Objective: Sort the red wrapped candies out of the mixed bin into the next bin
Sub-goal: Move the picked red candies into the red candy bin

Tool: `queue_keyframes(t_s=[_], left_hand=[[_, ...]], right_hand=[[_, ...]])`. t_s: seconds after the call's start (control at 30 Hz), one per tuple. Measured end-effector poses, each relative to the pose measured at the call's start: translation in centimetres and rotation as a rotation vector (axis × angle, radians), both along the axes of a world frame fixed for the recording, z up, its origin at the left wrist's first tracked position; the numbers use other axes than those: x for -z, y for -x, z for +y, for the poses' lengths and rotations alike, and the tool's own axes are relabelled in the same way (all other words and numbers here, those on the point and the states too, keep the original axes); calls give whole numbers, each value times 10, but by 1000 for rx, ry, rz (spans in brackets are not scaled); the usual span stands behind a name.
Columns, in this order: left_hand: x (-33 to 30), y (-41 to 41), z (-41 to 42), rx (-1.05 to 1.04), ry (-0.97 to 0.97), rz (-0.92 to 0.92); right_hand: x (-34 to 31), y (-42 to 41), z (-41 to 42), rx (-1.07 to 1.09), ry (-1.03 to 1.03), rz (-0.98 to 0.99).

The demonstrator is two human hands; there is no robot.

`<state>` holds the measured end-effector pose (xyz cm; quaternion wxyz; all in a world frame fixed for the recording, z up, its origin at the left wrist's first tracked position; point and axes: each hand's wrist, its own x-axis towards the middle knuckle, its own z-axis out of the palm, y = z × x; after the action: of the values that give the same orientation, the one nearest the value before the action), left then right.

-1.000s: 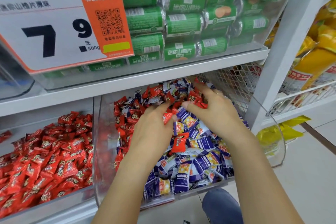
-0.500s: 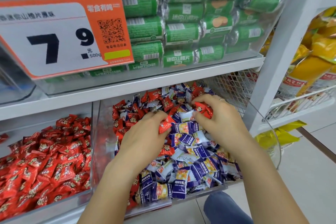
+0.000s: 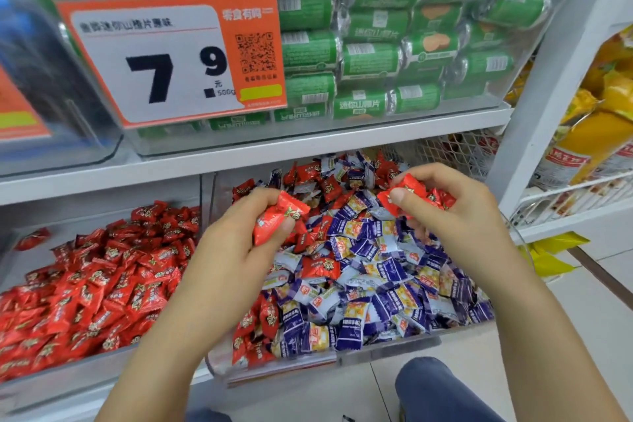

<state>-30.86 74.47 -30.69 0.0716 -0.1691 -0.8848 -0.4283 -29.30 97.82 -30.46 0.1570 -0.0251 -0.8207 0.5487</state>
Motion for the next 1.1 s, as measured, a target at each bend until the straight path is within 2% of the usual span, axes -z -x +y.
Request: queue_keyframes(t_s=[0.13, 0.23, 0.37, 0.47, 0.63, 0.73, 0.9, 1.1], left_hand=[[-14, -10, -60, -124, -223, -84], [-12, -4, -109, -299, -280, -102], [9, 7, -149, -449, -419, -218], [18, 14, -161, -475, -403, -238], [16, 13, -179, -438, -324, -301], [18, 13, -189, -385, -261, -339], [17, 16, -190, -379, -251, -298], [15, 16, -143, -247, -121, -281]], right_hand=[[-13, -8, -47, -235, -37, -37], [-14, -6, -97, -330, -130, -15], [-9, 8, -164, -410, -201, 48], [-2, 18, -204, -441, -275, 115], [13, 26, -232, -505, -645, 88], [13, 30, -220, -463, -532, 68], [9, 26, -174, -347, -321, 61], [10, 16, -112, -153, -328, 16]])
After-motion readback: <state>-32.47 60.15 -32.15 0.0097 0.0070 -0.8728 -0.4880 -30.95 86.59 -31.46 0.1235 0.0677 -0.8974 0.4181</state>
